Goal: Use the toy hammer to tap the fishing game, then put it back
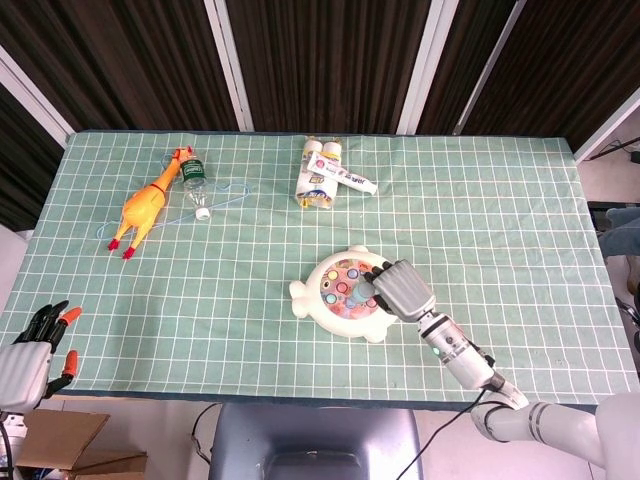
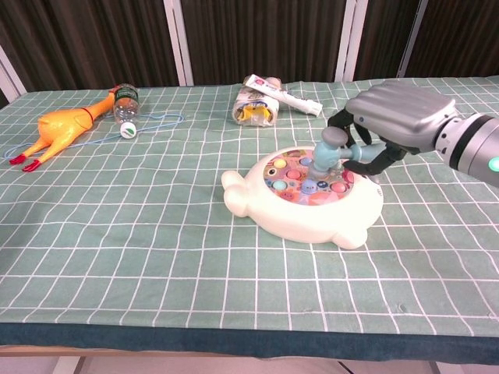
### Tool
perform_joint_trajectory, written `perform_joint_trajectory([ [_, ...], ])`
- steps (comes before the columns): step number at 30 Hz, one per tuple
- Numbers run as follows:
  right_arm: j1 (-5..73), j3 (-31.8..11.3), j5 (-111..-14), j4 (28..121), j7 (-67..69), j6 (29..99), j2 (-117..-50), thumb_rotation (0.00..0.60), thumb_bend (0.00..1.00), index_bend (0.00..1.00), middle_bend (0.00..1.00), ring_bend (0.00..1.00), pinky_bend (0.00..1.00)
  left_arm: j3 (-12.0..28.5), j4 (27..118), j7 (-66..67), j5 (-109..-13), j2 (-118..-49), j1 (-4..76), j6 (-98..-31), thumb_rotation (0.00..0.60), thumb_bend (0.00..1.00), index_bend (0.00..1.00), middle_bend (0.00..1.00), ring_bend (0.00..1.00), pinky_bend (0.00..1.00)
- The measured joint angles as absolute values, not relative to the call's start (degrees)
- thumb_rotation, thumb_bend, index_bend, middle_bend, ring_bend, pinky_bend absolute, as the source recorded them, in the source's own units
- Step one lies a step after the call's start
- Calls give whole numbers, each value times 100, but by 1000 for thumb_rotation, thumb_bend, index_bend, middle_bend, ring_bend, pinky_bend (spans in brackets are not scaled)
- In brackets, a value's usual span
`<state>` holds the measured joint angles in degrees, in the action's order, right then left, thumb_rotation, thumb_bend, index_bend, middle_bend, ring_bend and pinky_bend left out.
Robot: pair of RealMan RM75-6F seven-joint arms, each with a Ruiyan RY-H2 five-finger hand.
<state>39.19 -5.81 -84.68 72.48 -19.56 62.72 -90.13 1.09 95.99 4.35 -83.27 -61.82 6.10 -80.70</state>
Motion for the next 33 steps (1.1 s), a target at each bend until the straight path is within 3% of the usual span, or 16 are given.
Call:
perform_joint_trajectory([
  [8, 3591, -597, -8436, 7820, -2097, 6676, -8387, 600, 1000, 907, 717, 821, 853, 109, 9612, 473, -8312, -6186, 609, -8064, 600, 545, 167, 48, 35, 326],
  [14, 3209, -334, -8427, 8006, -2056, 6817, -7978, 600, 1000, 906, 717, 821, 849, 95, 9645, 519, -8300, -6180, 614, -8039, 600, 545, 167, 48, 34, 326],
  [23, 2958, -61, -8437, 7248, -1395, 6702, -8103, 600, 1000, 903, 717, 820, 842, 101, 9654, 539, -8275, -6181, 612, -8037, 600, 545, 167, 48, 35, 327],
  [33, 2849, 123, -8511, 5869, -529, 6353, -8694, 600, 1000, 902, 717, 816, 834, 107, 9658, 512, -8242, -6166, 613, -8017, 600, 544, 167, 48, 36, 327],
])
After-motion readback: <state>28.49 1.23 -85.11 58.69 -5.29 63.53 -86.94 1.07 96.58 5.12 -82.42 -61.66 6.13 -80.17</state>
